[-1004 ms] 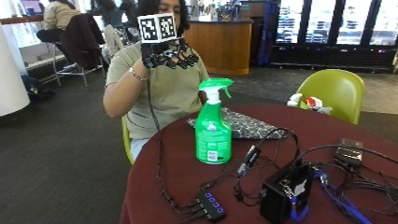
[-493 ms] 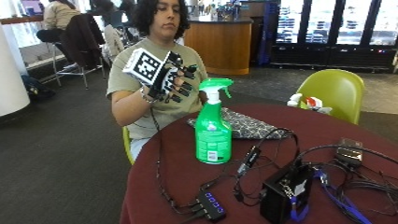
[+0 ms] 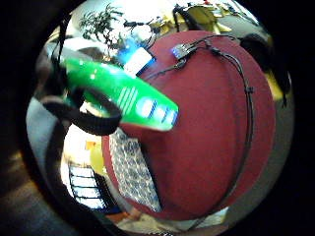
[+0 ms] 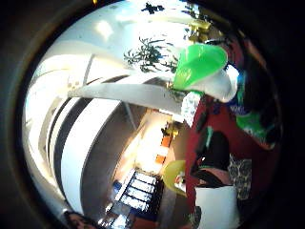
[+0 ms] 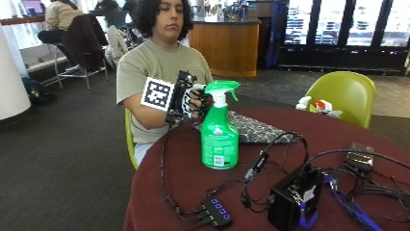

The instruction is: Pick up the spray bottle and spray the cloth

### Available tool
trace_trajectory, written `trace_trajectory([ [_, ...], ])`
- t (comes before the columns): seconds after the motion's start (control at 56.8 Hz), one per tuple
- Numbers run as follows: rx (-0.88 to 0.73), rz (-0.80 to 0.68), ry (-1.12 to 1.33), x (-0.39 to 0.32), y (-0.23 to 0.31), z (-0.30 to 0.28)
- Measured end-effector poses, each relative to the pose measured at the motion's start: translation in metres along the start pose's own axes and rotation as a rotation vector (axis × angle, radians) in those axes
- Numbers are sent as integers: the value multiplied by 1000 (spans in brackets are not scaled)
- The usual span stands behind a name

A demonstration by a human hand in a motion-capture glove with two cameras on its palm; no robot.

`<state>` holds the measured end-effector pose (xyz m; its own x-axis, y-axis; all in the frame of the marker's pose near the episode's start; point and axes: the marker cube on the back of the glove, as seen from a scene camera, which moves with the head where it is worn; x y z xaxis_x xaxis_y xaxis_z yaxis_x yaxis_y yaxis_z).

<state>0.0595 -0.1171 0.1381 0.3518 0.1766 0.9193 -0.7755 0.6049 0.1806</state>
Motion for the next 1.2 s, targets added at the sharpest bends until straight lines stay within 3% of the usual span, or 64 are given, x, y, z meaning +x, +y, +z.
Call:
trace_trajectory([
  [0.123, 187, 35, -25, 0, -10, 15],
  [0.423, 177, -59, -65, -5, -8, 18],
  [0.511, 100, -68, -12, -7, 6, 10],
  [0.599, -82, -76, 94, -14, 26, -7],
  [0.704, -18, -94, 137, -23, 26, -19],
  [0.757, -58, -85, 151, -26, 33, -30],
  [0.845, -196, -235, 158, -22, 47, -49],
  [0.969, -341, -258, 204, -14, 80, -77],
  [1.197, -404, -316, 161, -15, 119, -107],
])
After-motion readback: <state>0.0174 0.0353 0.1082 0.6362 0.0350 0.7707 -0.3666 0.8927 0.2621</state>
